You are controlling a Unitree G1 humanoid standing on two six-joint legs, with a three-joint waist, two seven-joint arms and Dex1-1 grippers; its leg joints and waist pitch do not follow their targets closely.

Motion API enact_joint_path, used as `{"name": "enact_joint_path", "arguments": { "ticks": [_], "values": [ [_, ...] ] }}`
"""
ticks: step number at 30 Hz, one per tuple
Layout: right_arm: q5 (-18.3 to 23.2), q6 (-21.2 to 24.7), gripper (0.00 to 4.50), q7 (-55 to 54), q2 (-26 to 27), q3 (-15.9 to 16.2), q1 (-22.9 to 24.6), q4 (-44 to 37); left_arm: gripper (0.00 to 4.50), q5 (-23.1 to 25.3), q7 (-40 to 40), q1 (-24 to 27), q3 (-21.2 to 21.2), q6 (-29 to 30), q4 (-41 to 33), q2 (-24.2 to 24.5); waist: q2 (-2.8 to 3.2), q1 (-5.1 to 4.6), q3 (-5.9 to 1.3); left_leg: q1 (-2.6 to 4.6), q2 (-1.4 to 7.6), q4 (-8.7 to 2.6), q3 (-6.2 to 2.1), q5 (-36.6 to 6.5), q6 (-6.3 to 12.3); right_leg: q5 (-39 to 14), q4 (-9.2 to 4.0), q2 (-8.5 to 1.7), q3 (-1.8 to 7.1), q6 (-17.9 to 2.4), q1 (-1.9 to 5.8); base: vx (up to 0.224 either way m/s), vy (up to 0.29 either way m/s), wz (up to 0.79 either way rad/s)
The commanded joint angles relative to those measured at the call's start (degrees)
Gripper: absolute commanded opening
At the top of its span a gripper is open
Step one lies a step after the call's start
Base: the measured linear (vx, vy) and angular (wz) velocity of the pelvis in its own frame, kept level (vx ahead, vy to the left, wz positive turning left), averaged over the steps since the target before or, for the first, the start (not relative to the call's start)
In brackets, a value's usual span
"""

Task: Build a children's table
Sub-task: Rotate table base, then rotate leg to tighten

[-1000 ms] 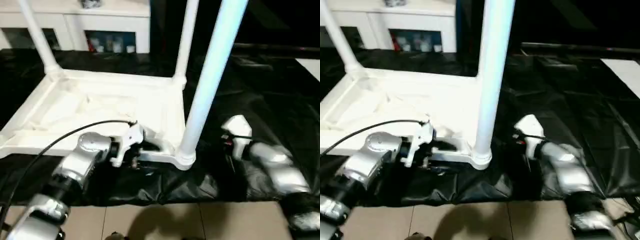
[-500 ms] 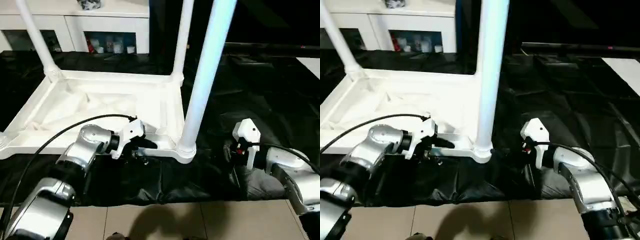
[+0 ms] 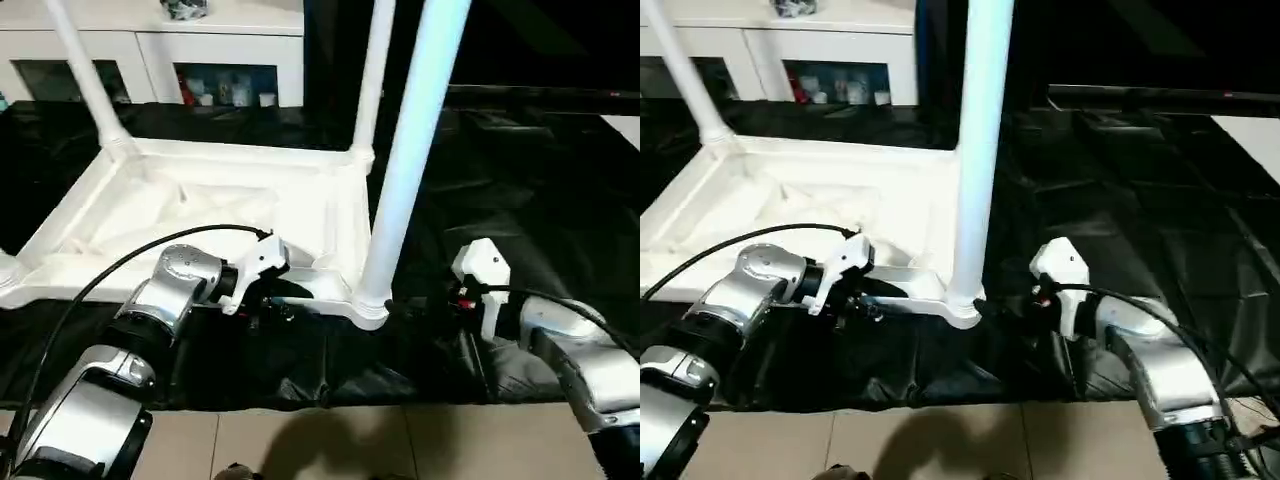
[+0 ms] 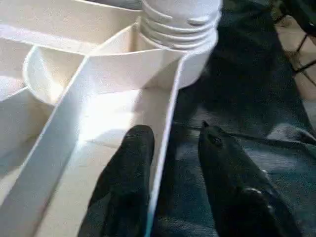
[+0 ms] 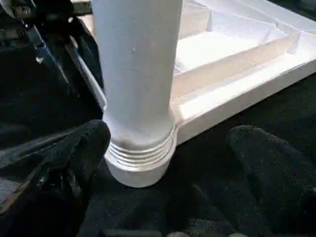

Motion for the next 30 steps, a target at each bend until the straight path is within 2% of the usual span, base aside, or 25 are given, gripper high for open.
{"name": "enact_joint_path", "arguments": {
  "ticks": [1, 4, 5, 7, 8, 9, 10, 12, 14, 15, 16, 19, 21, 23, 24, 27, 30],
  "values": [
    [-0.85, -0.2, 4.5, -0.49, -0.19, 0.79, -0.73, -0.02, 1.43, 1.45, 0.07, -1.12, -0.65, -0.83, -0.13, 0.11, -0.04, 0.1, -3.56, 1.34, 0.73, -4.5, -0.54, -20.46, -0.7, -19.66, -4.95, -1.71, 0.89, -10.8, 2.12, 0.0, 0.0, 0.0],
    [-1.07, -0.31, 4.5, -0.78, 0.36, 1.5, -1.18, 0.02, 1.17, 1.7, -0.05, -1.13, -0.8, -1.79, -1.22, 0.36, 0.15, 0.27, -3.59, 1.23, 0.78, -4.59, -0.58, -19.8, -0.69, -18.67, -4.79, -1.77, 0.93, -10.82, 2.21, 0.0, 0.0, 0.0],
    [-1.27, -0.42, 4.5, -1.03, 0.66, 1.84, -1.46, 0.21, 1.17, 2.13, -0.37, -1.06, -1.17, -3.11, -1.9, 0.55, -0.17, 0.4, -3.64, 1.24, 0.79, -4.53, -0.55, -19.27, -0.51, -18.18, -4.69, -1.81, 0.92, -10.88, 2.2, 0.0, 0.0, 0.0],
    [-1.36, -0.5, 4.5, -1.12, 0.79, 1.97, -1.56, 0.32, 1.01, 2.29, -0.68, -0.89, -1.4, -3.84, -2.45, 0.64, -0.01, 0.55, -3.65, 1.25, 0.81, -4.51, -0.47, -18.8, -0.44, -17.42, -4.64, -1.81, 0.97, -10.89, 2.17, 0.0, 0.0, 0.0],
    [-1.47, -0.63, 4.5, -1.07, 0.86, 2.17, -1.64, 0.42, 1.01, 2.36, -1.58, -0.73, -1.69, -4.15, -3.11, 0.67, -0.28, 0.69, -3.68, 1.16, 0.89, -4.55, -0.49, -18.38, -0.34, -17.12, -4.65, -1.95, 1.0, -10.9, 2.3, 0.0, 0.0, 0.0],
    [-1.56, -0.74, 4.5, -1.05, 0.9, 2.28, -1.67, 0.47, 1.01, 2.7, -1.55, -0.72, -1.86, -4.72, -3.39, 0.71, -0.19, 0.8, -3.61, 1.1, 0.88, -4.55, -0.44, -18.03, -0.31, -16.99, -4.56, -1.9, 1.01, -10.88, 2.26, 0.0, 0.0, 0.0],
    [-1.56, -0.74, 4.5, -1.05, 0.9, 2.28, -1.67, 0.47, 0.78, 2.7, -1.55, -0.72, -1.86, -4.72, -3.39, 0.71, -0.15, 0.85, -3.62, 1.13, 0.89, -4.56, -0.44, -18.05, -0.32, -17.08, -4.56, -1.92, 1.01, -10.81, 2.24, 0.0, 0.0, 0.0],
    [-1.79, -0.89, 4.5, -0.94, 0.92, 2.42, -1.66, 0.53, 0.59, 3.39, -0.83, -0.9, -1.95, -6.54, -3.34, 0.65, -0.15, 0.93, -3.67, 1.16, 0.83, -4.51, -0.38, -18.01, -0.43, -16.9, -4.54, -1.88, 1.03, -10.58, 2.25, 0.0, 0.0, 0.0],
    [-1.92, -0.93, 4.5, -0.89, 1.0, 2.48, -1.64, 0.55, 0.59, 3.93, -0.08, -1.08, -2.0, -8.32, -2.98, 0.65, -0.17, 0.87, -3.67, 1.06, 0.79, -4.51, -0.39, -17.87, -0.44, -16.86, -4.5, -1.89, 1.03, -10.48, 2.33, 0.0, 0.0, 0.0],
    [-2.03, -1.16, 4.5, -0.77, 0.92, 2.74, -1.58, 0.58, 0.59, 3.19, -2.72, -1.58, -2.0, -6.8, -2.57, 0.56, -0.17, 0.84, -3.7, 1.12, 0.8, -4.48, -0.37, -17.79, -0.42, -16.78, -4.5, -1.91, 1.05, -10.38, 2.28, 0.0, 0.0, 0.0],
    [-2.03, -1.16, 4.5, -0.77, 0.92, 2.74, -1.58, 0.58, 0.82, 3.19, -2.72, -1.58, -2.0, -6.8, -2.57, 0.56, -0.12, 0.88, -3.68, 1.19, 0.79, -4.49, -0.35, -17.78, -0.41, -16.81, -4.53, -1.88, 1.04, -10.46, 2.2, 0.0, 0.0, 0.0],
    [-2.14, -1.24, 4.5, -0.95, 0.92, 2.97, -1.52, 0.49, 0.92, 4.16, -2.92, -2.26, -2.34, -8.73, -1.3, 0.98, 0.04, 0.79, -3.68, 1.15, 0.76, -4.52, -0.37, -18.25, -0.59, -16.52, -4.54, -1.81, 1.03, -10.7, 2.27, 0.0, 0.0, 0.0],
    [-2.17, -1.28, 4.5, -1.0, 0.94, 3.01, -1.51, 0.48, 1.25, 4.76, -2.7, -2.53, -2.6, -9.58, -0.58, 1.17, 0.06, 0.83, -3.67, 1.17, 0.72, -4.46, -0.35, -18.31, -0.52, -16.73, -4.61, -1.83, 1.05, -10.58, 2.25, 0.0, 0.0, 0.0],
    [-2.36, -1.6, 4.5, -1.07, 0.95, 3.17, -1.59, 0.59, 1.34, 5.96, -3.34, -3.16, -3.1, -11.66, 1.58, 1.87, 0.18, 0.85, -3.65, 1.26, 0.71, -4.5, -0.41, -18.83, -0.65, -17.75, -4.69, -1.83, 1.03, -10.22, 2.18, 0.0, 0.0, 0.0],
    [-2.36, -1.62, 4.5, -1.03, 0.97, 3.22, -1.62, 0.62, 0.99, 6.14, -3.64, -3.26, -3.21, -11.94, 1.99, 2.08, 0.11, 0.82, -3.64, 1.22, 0.71, -4.56, -0.45, -18.97, -0.75, -18.04, -4.76, -1.83, 1.02, -10.0, 2.21, 0.0, 0.0, 0.0],
    [-2.6, -1.96, 4.5, -1.06, 1.13, 3.33, -1.88, 0.92, 1.01, 6.76, -3.01, -3.69, -3.03, -11.83, 3.68, 2.39, 0.28, 0.77, -3.7, 1.2, 0.78, -4.57, -0.48, -18.72, -0.94, -16.67, -4.49, -1.85, 1.0, -10.62, 2.26, 0.0, 0.0, 0.0],
    [-2.6, -2.06, 4.5, -1.07, 1.37, 3.43, -2.21, 1.2, 0.53, 6.81, -2.83, -4.16, -2.49, -11.89, 5.35, 2.42, 0.09, 0.65, -3.73, 1.09, 0.69, -4.49, -0.4, -18.02, -0.7, -15.37, -4.39, -1.82, 1.0, -11.14, 2.38, 0.0, 0.0, 0.0]
  ]
}}
